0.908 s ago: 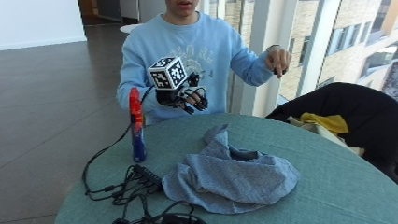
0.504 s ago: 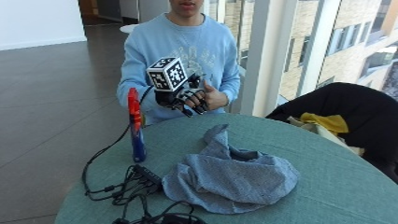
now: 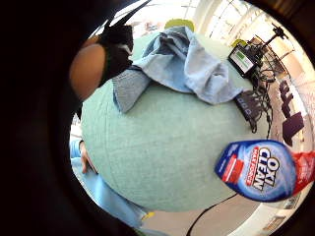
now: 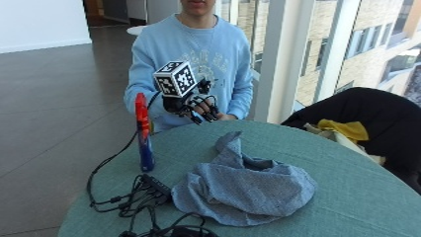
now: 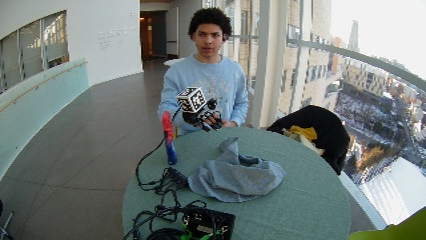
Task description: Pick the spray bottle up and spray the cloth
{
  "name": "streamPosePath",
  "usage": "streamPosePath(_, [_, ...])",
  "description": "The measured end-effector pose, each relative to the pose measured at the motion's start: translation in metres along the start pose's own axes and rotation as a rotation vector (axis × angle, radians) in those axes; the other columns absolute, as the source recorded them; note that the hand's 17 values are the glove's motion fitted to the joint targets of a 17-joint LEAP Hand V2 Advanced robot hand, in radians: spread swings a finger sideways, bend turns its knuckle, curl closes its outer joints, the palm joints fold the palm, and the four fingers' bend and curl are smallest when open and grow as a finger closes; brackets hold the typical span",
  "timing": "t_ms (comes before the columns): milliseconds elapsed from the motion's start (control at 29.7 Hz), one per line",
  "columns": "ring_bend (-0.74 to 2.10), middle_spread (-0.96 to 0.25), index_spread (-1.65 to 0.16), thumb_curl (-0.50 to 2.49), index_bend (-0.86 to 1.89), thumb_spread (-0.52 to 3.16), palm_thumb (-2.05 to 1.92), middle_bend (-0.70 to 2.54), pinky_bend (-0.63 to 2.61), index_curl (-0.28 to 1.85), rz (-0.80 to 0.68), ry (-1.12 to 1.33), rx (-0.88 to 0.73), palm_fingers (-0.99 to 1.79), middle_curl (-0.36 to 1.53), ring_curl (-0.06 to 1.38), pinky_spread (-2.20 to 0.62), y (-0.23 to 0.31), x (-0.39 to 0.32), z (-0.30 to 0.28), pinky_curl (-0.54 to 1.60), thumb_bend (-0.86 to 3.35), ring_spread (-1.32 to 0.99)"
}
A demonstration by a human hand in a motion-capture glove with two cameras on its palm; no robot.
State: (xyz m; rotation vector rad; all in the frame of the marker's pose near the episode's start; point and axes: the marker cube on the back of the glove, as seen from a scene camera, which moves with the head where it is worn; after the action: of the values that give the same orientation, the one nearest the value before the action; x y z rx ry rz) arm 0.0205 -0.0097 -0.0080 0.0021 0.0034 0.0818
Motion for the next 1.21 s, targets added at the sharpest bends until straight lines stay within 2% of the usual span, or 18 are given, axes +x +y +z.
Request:
streamPosePath(303, [0.17,-0.09,-0.29,0.30,0.31,1.15,0.66,0.24,0.17,0.37,0.056,-0.011,0.029,0.78,0.33,0.23,0.19,0.045,0.005,-0.012,0.25,0.20,-0.02])
streamPosePath(538, [0.28,-0.09,-0.34,0.32,0.06,1.17,0.67,0.21,0.27,0.31,0.173,-0.202,0.179,0.67,0.35,0.28,0.19,0.102,0.015,-0.029,0.29,0.16,-0.03])
streamPosePath(773, [0.34,-0.09,-0.37,0.33,0.06,1.18,0.67,0.21,0.32,0.25,0.312,-0.339,0.327,0.65,0.36,0.30,0.18,0.142,0.051,-0.044,0.32,0.11,-0.03])
streamPosePath(908, [0.36,-0.09,-0.37,0.33,0.08,1.17,0.68,0.22,0.33,0.23,0.323,-0.397,0.363,0.65,0.37,0.31,0.18,0.166,0.077,-0.046,0.33,0.08,-0.03])
streamPosePath(1210, [0.41,-0.08,-0.38,0.32,0.03,1.12,0.66,0.29,0.40,0.17,0.534,-0.597,0.593,0.59,0.40,0.34,0.17,0.136,0.133,-0.040,0.36,0.01,-0.03])
